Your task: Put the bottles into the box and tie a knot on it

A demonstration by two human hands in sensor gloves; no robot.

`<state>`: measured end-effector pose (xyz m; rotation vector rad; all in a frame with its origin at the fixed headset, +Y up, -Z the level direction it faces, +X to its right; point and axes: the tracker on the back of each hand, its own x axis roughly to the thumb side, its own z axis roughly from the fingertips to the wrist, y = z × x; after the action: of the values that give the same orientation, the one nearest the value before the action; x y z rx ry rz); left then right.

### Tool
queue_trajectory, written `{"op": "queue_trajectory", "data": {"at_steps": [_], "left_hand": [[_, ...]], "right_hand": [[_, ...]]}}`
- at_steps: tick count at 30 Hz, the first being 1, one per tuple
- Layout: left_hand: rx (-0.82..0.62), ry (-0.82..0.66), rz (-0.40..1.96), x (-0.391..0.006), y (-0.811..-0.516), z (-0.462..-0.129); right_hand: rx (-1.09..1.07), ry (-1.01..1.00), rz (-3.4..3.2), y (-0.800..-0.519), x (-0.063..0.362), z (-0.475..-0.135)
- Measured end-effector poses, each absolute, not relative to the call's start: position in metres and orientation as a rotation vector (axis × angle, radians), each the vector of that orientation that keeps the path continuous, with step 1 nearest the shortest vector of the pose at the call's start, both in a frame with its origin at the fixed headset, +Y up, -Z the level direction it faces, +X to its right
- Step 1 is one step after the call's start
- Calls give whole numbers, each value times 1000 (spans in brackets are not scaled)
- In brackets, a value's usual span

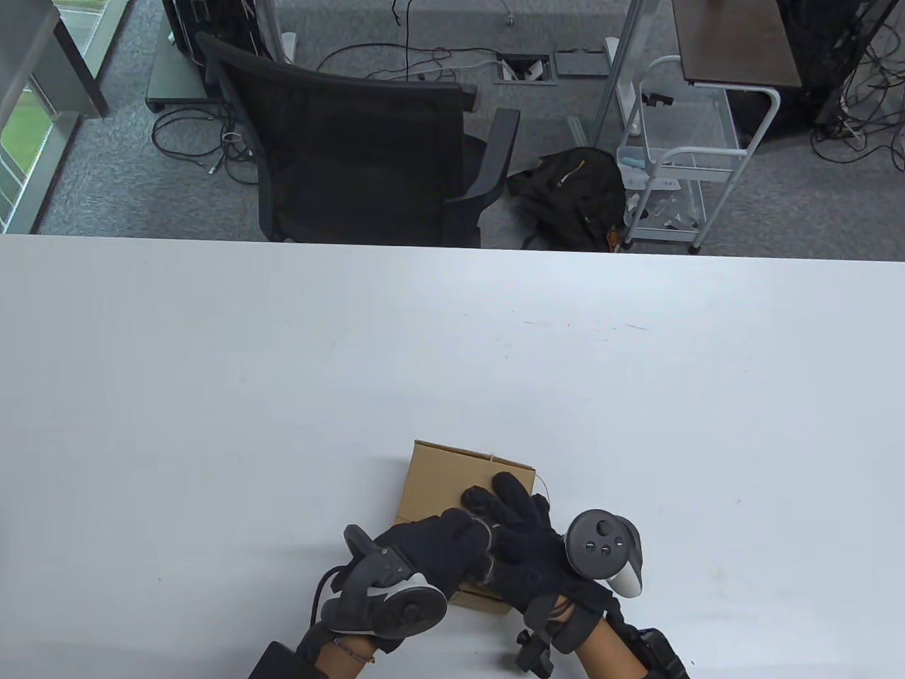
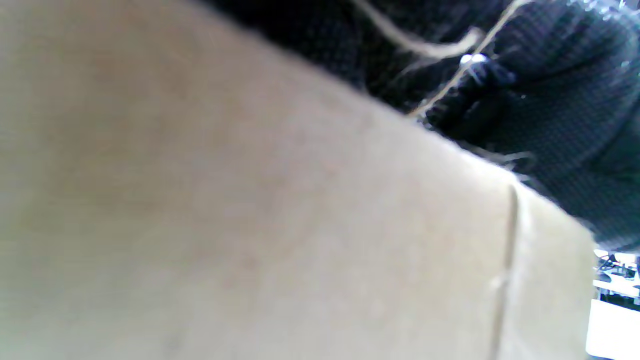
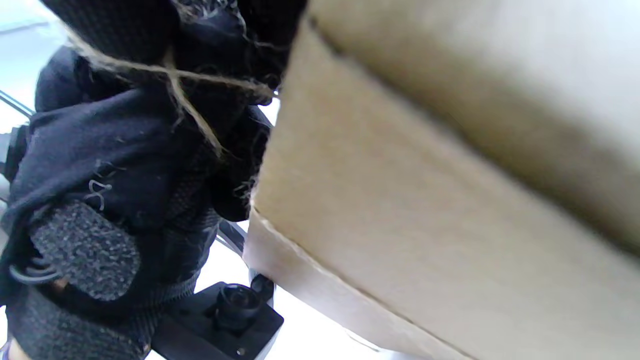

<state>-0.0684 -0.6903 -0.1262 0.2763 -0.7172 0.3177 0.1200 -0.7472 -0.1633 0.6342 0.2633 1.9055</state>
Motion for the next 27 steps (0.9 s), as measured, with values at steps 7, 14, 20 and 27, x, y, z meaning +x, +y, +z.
{"op": "queue_trajectory", "data": {"at_steps": [7,14,20,27], "left_hand": [[297,-676,400,-81,-691,-133],[269,-667,561,-103,-695,-144],[244,-614,689,-126,-698,-154],[235,-574,669,-140,-698,-157]], "right_hand": [[530,155,1878,-746,128,-164],[555,-13,1976,-739,137,-166],[493,-111,1990,-732,155,-167],[492,-238,2181,-720,170,-164]]}}
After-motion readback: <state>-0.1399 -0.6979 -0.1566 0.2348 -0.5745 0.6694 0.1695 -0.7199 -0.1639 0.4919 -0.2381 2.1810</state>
